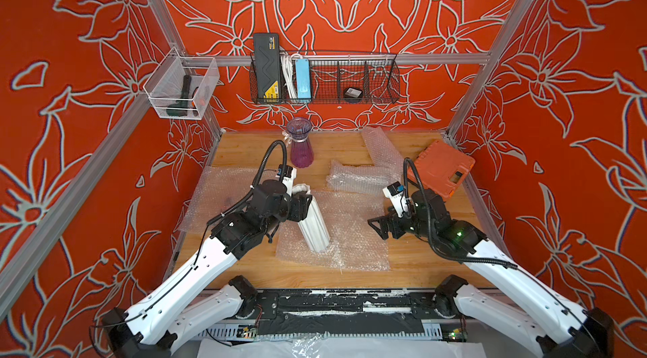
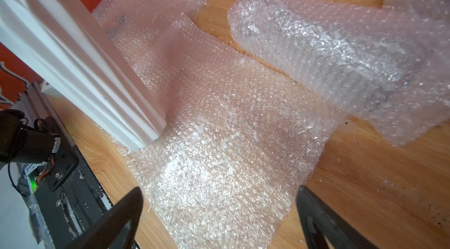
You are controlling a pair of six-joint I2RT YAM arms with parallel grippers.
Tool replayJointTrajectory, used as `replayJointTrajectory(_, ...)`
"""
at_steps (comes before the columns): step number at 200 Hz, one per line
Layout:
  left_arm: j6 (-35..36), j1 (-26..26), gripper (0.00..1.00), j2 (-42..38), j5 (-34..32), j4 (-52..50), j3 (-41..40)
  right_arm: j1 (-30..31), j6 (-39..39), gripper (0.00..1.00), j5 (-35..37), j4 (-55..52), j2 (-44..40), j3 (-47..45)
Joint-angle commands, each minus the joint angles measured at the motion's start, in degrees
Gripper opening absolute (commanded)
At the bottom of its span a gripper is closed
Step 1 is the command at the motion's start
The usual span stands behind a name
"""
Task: Unwrap the vase from the bubble wrap
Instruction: Pick up the vase from the bubble wrap, then place the vase at the center of the board.
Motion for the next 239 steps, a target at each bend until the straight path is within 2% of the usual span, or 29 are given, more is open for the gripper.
replayJointTrajectory(1,1.12,0.25,0.0,-0.31,-3.64,9.4,3.16,-0.15,0.09,0.98,-0.33,0.85,-0.49,-0.41)
replayJointTrajectory(34,4.54,1.32,0.0,2.93,-5.52,10.79,5.57,-0.09,-2.84,0.98,-0.61,-1.13,-0.21,1.45)
replayJointTrajectory(54,7.15,3.74,0.0,4.97,-7.6,11.14,7.31,-0.1,-3.36,0.98,-1.2,-0.92,-0.02,1.99)
replayJointTrajectory(76,7.74,9.56,0.0,7.13,-8.28,13.08,7.62,-0.14,-3.34,0.98,-2.38,0.07,0.6,2.21)
replayJointTrajectory(102,8.18,17.59,0.0,9.1,-5.84,18.19,6.18,-0.13,-3.83,0.98,-3.91,-0.37,1.29,3.19)
replayJointTrajectory(140,9.65,27.48,0.0,17.12,-2.33,24.29,9.54,-0.24,-5.12,0.98,-3.58,-1.33,2.37,4.54)
replayJointTrajectory(160,11.47,29.13,0.0,21.02,-3.57,27.81,12.16,-0.24,-3.29,0.98,-3.77,-0.05,4.32,5.11)
replayJointTrajectory(198,14.67,30.95,0.0,27.62,-6.7,32.86,19.39,-0.32,0.04,0.98,-9.49,3.51,8.62,7.05)
replayJointTrajectory(239,18.14,32.31,0.0,34.88,-7.51,38.5,24.68,-0.5,-2.74,0.98,-8.68,1.89,11.42,8.51)
